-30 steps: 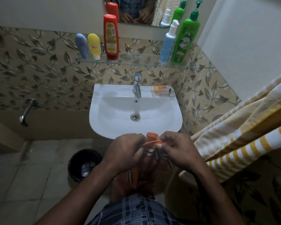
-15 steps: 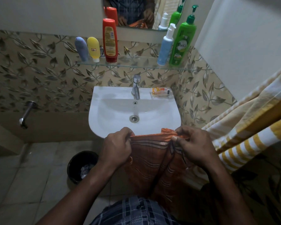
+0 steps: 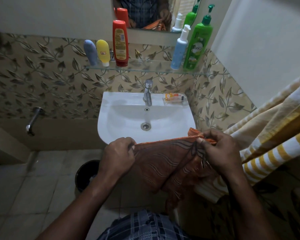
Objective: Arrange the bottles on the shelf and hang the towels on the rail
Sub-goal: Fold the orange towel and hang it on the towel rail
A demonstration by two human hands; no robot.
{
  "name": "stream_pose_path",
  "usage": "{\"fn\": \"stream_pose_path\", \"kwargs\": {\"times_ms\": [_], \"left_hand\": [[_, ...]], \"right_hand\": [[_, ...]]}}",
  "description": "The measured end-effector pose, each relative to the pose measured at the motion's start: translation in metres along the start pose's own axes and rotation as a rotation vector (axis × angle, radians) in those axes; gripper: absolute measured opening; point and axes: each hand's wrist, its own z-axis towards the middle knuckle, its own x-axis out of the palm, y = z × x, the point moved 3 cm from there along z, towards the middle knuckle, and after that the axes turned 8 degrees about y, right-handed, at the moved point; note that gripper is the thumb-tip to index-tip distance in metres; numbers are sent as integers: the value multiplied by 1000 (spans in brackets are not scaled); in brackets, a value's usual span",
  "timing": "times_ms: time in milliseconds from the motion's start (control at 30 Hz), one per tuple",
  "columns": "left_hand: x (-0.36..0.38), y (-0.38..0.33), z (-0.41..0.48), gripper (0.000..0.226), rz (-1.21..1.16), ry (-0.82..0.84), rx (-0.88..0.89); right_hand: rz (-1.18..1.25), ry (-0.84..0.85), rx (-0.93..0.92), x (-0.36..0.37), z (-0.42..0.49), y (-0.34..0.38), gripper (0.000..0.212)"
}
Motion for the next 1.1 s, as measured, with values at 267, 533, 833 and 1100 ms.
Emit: {"fn": "stream_pose_path", "kwargs": {"times_ms": [267, 533, 833, 1100], "left_hand": [[-13, -20, -7, 15, -298, 220, 125], [-7, -47, -6, 53, -611, 600, 237], [-11, -61, -6, 17, -122, 360, 568], [-18, -62, -6, 12, -73, 266, 608]], "right_hand": [[-34, -30, 28, 13, 3, -3, 4], [-24, 0, -6, 29, -2, 9, 6], [-15, 67, -93, 47, -6, 18, 4], [-8, 106, -124, 56, -4, 22, 5]]}}
